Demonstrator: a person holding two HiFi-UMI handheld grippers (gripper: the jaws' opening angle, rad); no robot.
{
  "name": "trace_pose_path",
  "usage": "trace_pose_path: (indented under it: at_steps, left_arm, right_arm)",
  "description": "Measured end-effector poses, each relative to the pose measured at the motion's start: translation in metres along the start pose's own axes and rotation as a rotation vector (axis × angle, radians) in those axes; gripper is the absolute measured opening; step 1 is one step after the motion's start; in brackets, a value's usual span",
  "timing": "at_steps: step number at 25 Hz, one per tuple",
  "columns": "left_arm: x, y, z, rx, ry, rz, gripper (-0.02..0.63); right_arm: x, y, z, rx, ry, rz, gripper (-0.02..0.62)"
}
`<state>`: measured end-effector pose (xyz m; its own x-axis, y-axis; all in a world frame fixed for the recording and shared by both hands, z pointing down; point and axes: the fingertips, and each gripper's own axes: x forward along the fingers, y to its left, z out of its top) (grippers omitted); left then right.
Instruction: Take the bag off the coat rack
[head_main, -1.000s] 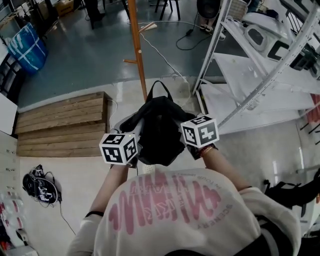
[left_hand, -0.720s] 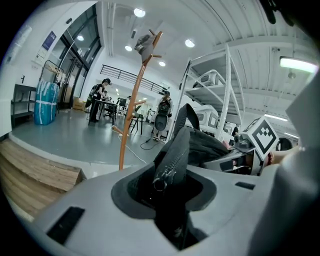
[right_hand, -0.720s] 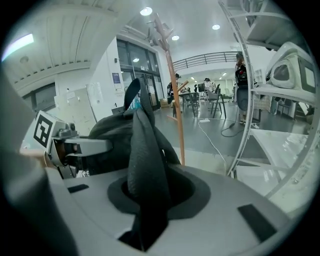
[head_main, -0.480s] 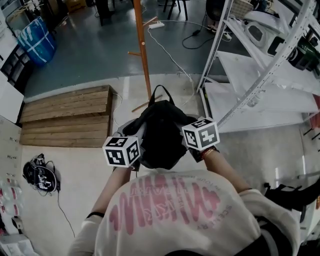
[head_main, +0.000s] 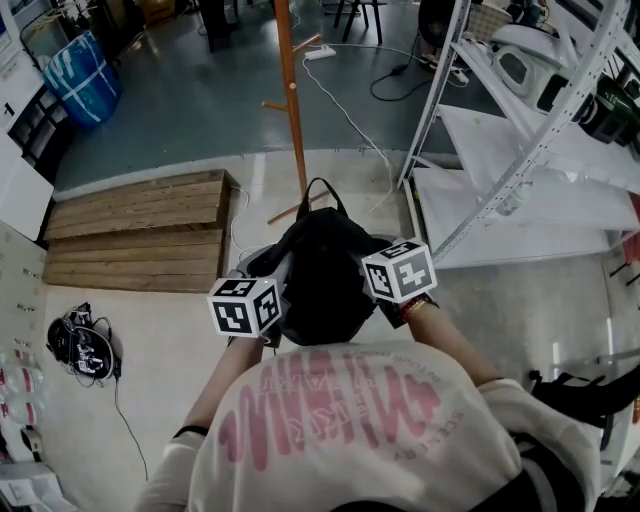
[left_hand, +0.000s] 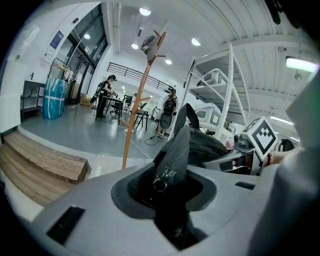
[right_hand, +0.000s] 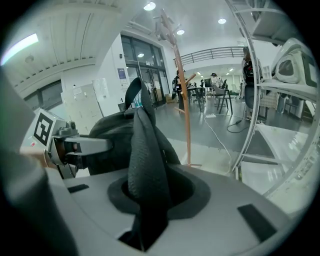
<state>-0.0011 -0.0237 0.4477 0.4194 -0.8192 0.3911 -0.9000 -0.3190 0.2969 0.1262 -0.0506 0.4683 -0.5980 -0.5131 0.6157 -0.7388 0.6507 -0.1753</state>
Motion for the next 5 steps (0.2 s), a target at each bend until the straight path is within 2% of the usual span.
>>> trace_pose_path:
  at_steps: [5]
  left_arm:
    - [-0.0043, 0.0041, 0.0029, -0.014, -0.003, -0.003, 0.100]
  right_arm:
    - [0.0008, 0.0057, 0.0059, -0.008, 0.003, -0.003, 0.087]
